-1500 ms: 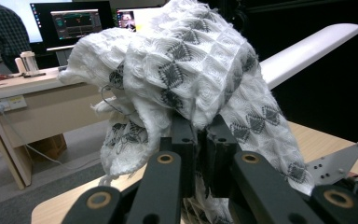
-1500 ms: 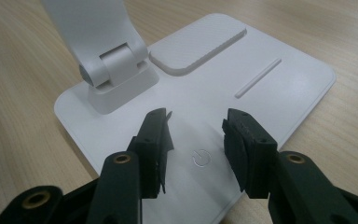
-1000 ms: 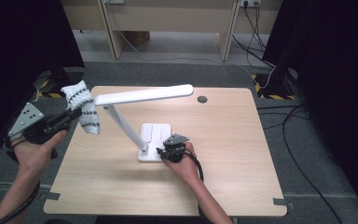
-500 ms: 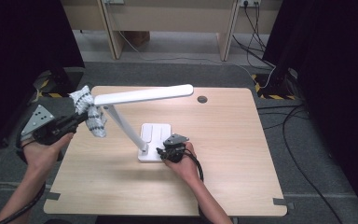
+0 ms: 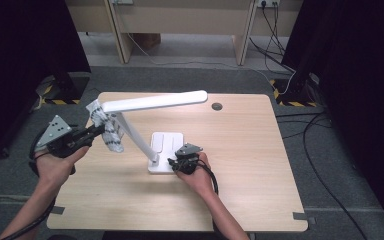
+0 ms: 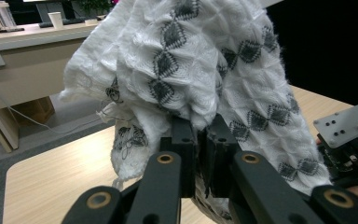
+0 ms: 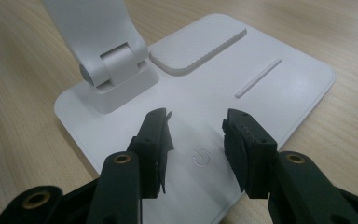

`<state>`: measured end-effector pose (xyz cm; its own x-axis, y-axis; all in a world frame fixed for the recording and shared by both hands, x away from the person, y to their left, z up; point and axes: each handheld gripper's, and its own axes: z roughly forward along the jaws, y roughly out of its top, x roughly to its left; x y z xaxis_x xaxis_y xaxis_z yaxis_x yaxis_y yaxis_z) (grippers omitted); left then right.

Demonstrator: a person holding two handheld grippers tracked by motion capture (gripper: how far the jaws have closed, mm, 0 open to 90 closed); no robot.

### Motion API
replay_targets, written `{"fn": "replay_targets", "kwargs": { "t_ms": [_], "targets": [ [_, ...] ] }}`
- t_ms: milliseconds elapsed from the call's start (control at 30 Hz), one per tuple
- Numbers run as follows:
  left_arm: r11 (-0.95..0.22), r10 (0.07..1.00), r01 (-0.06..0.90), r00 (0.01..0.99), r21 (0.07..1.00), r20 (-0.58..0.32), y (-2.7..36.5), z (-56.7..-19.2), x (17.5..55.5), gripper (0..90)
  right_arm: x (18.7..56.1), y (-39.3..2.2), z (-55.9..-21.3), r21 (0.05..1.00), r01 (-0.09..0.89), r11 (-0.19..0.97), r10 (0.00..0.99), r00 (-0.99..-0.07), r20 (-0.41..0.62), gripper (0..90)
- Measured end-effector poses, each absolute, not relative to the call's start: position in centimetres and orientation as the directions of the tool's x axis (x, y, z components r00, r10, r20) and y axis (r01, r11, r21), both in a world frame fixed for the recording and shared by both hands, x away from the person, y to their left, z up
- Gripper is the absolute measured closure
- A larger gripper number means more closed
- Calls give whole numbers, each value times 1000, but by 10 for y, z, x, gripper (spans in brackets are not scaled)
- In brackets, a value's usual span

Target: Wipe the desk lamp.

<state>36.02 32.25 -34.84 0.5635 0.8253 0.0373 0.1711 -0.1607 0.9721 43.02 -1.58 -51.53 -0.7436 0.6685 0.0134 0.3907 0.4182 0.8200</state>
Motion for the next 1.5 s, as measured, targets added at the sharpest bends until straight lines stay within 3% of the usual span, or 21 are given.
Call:
{"fn": "replay_targets", "kwargs": {
  "t_ms": [533, 1500],
  "targets": [
    [-217, 800, 153, 595, 964, 85, 309, -345, 365, 841, 430, -16, -515, 820, 391, 419, 669, -744, 13, 597],
    [-224, 784, 181, 617, 958, 67, 299, -356, 368, 841, 430, -16, -515, 820, 389, 420, 668, -744, 11, 596]
  ]
}}
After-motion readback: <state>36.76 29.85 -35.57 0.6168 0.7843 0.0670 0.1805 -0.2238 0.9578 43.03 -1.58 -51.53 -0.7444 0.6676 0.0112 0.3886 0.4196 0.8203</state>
